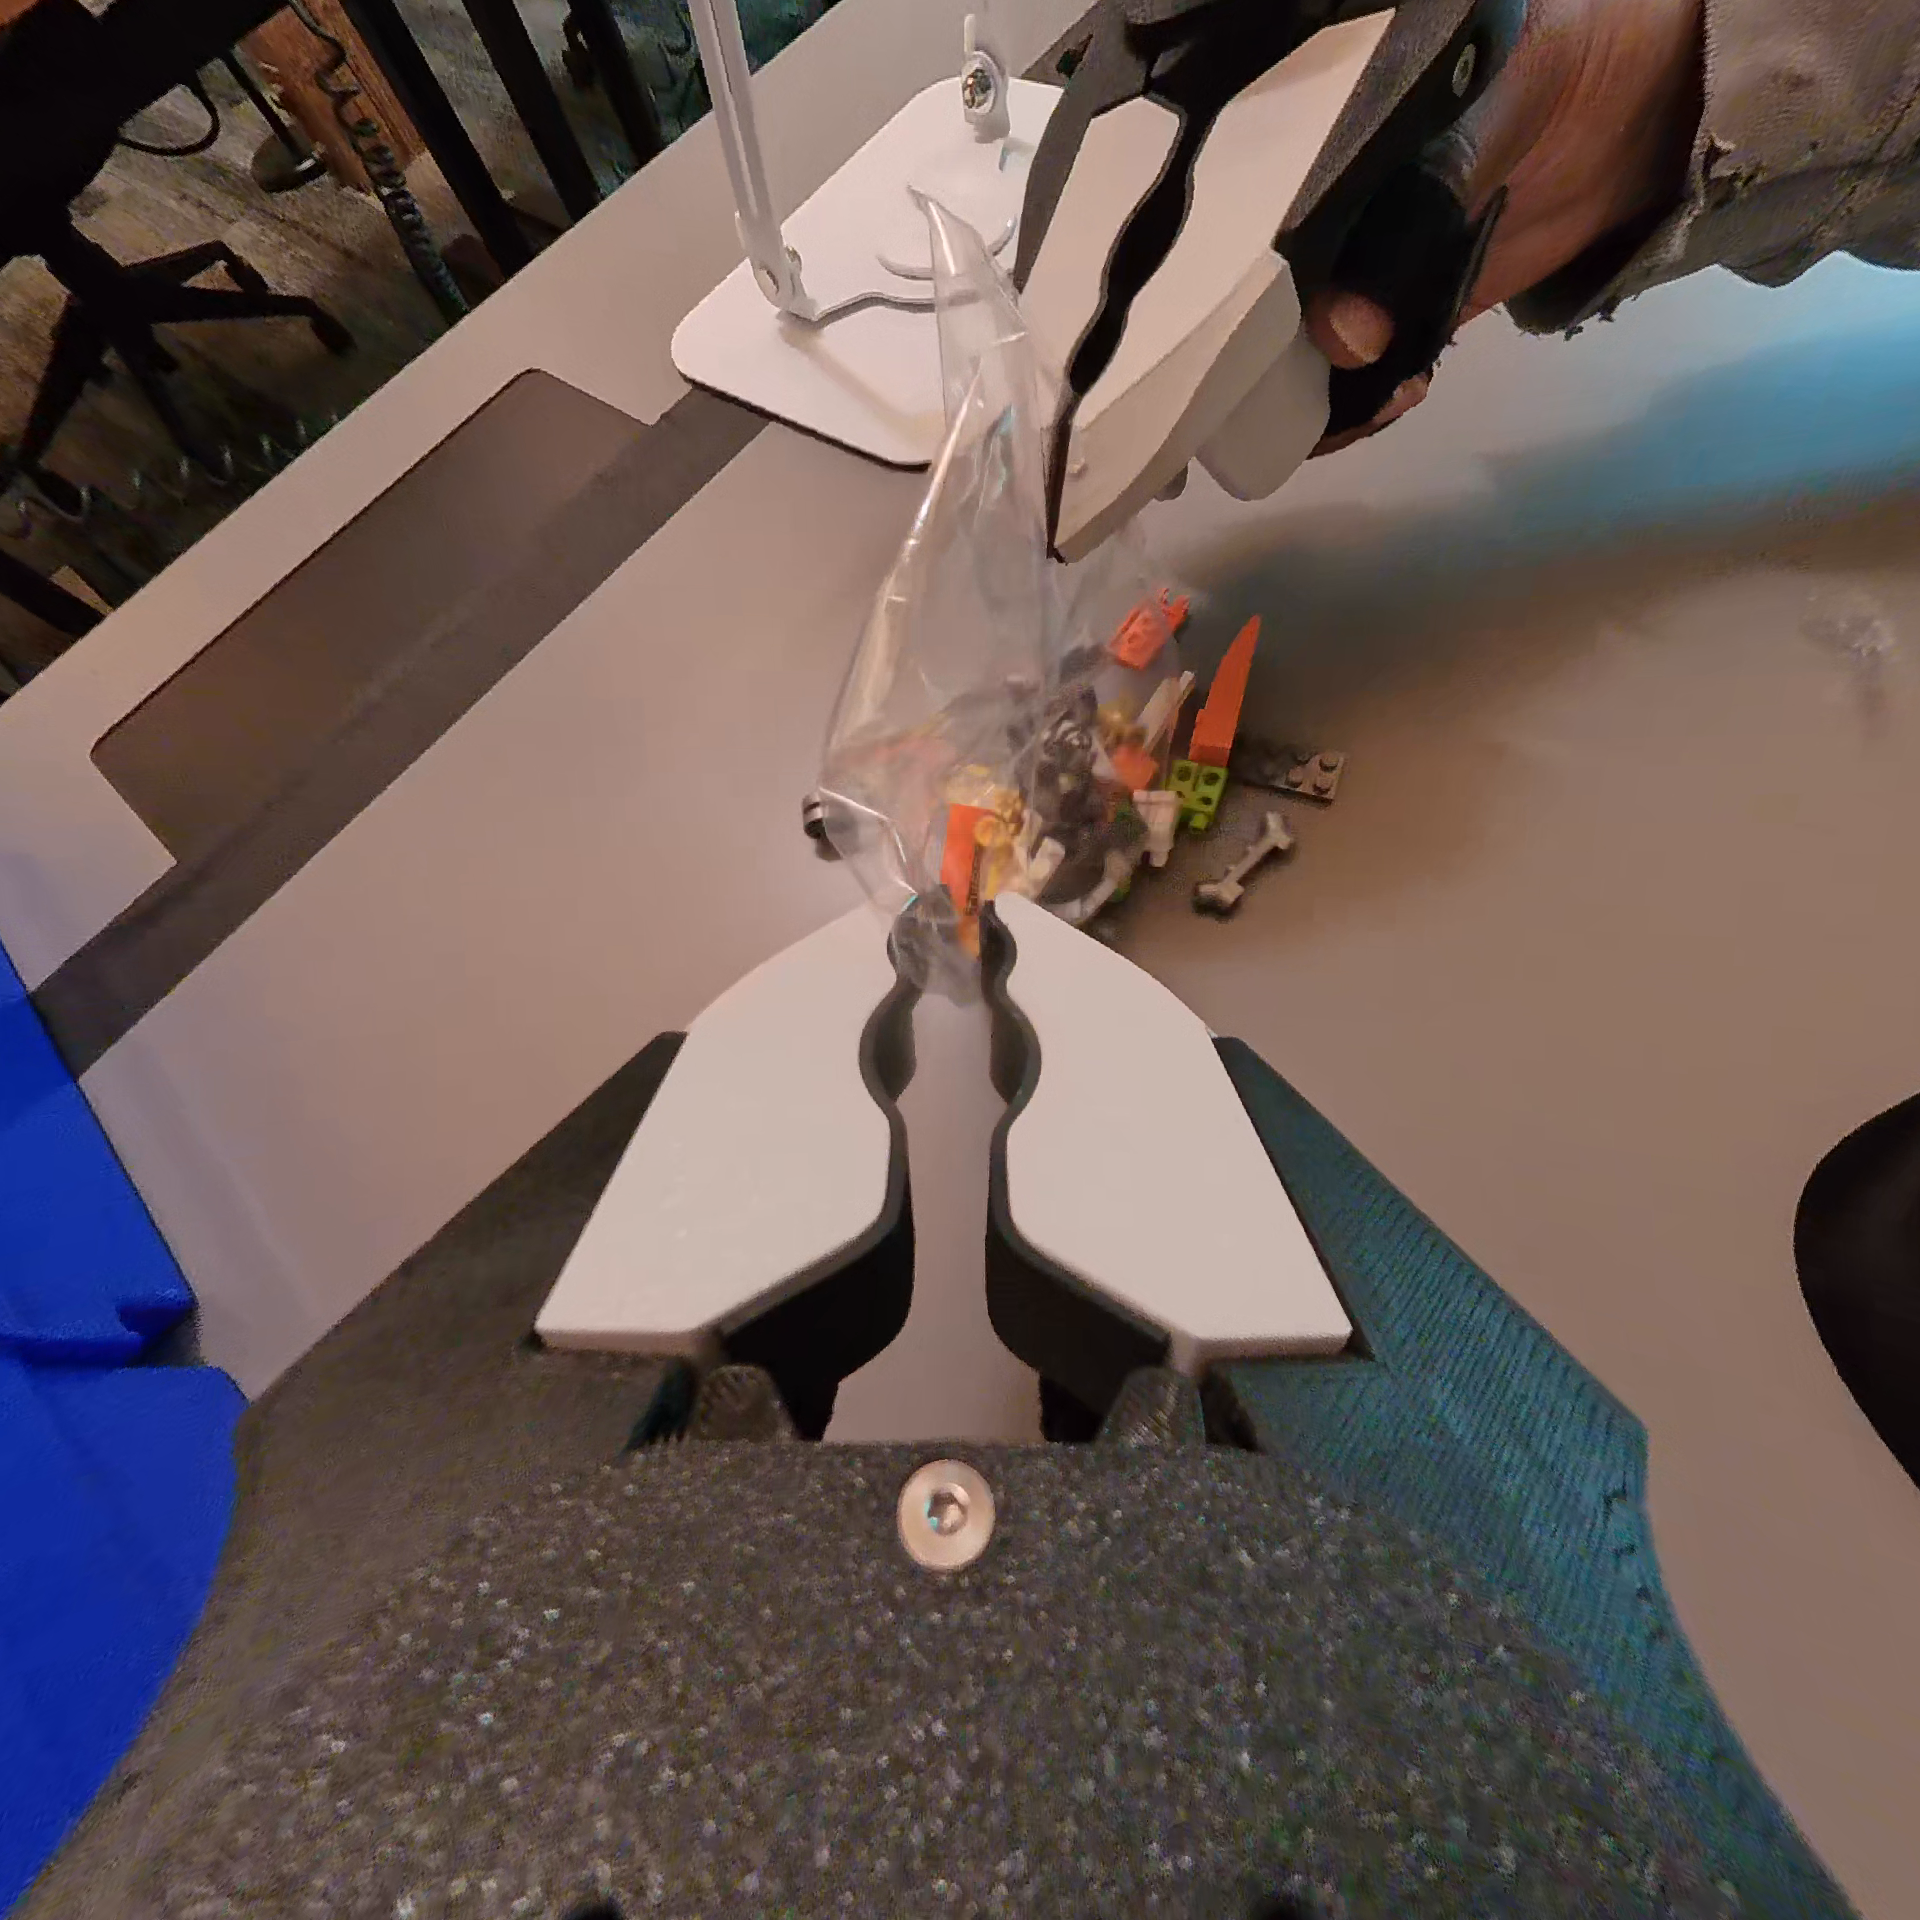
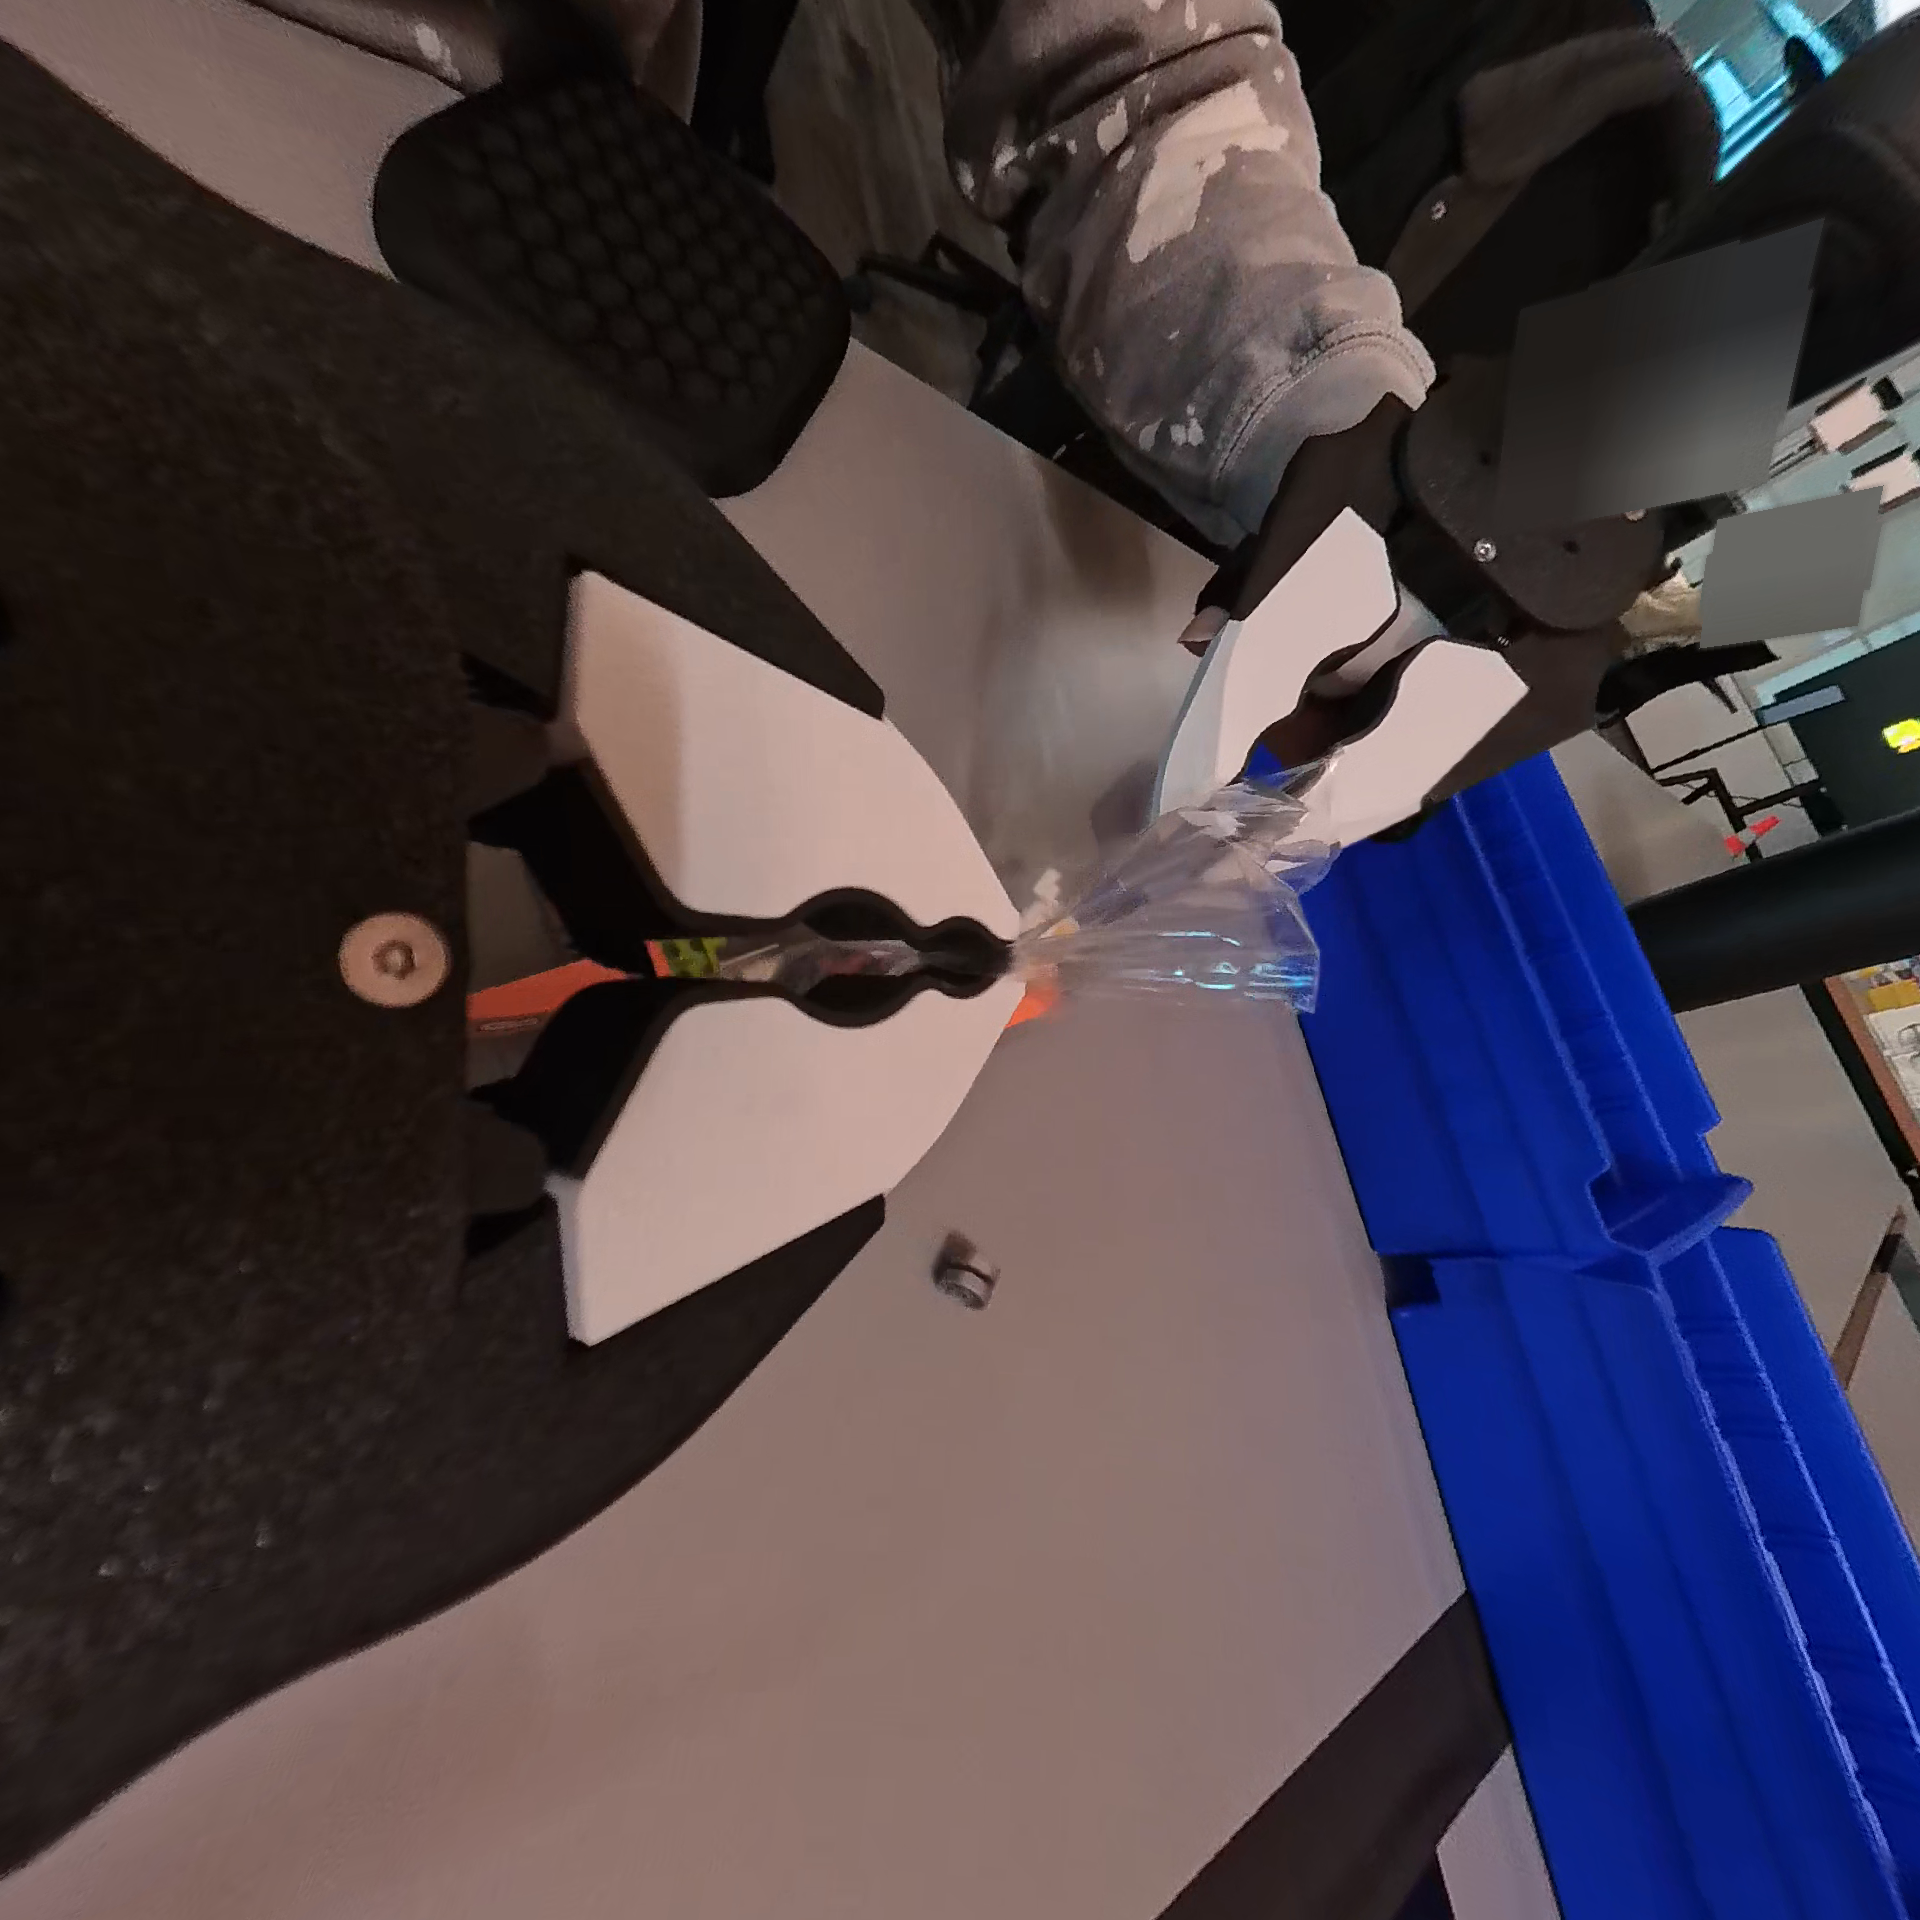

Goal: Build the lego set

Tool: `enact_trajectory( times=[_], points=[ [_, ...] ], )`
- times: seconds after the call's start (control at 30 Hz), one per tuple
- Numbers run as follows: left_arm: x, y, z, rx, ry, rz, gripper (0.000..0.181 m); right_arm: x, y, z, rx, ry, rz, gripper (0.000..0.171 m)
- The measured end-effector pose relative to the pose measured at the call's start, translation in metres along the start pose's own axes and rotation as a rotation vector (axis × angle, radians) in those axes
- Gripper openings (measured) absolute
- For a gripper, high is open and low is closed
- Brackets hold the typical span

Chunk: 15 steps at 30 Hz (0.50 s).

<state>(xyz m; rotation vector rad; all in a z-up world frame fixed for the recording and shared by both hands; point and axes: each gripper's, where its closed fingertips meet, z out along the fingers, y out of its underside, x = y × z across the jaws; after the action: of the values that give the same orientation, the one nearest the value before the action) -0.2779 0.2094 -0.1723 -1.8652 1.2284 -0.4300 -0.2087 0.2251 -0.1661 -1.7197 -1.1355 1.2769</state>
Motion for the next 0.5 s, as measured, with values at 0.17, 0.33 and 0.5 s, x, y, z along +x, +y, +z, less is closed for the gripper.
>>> enact_trajectory(
  times=[0.17, 0.33, 0.5],
  points=[
    [-0.0007, -0.0022, 0.0016, -0.014, 0.007, 0.011, 0.009, 0.0007, 0.0011, -0.0031, -0.005, 0.01, 0.004, 0.0],
    [-0.0025, -0.0039, 0.0004, -0.024, 0.009, 0.022, 0.01, 0.001, 0.0002, -0.0036, -0.001, 0.013, 0.014, 0.0],
    [-0.0088, -0.0093, -0.0044, -0.02, -0.002, 0.029, 0.009, 0.0004, -0.0064, -0.0035, 0.024, 0.004, 0.031, 0.0]
  ],
)
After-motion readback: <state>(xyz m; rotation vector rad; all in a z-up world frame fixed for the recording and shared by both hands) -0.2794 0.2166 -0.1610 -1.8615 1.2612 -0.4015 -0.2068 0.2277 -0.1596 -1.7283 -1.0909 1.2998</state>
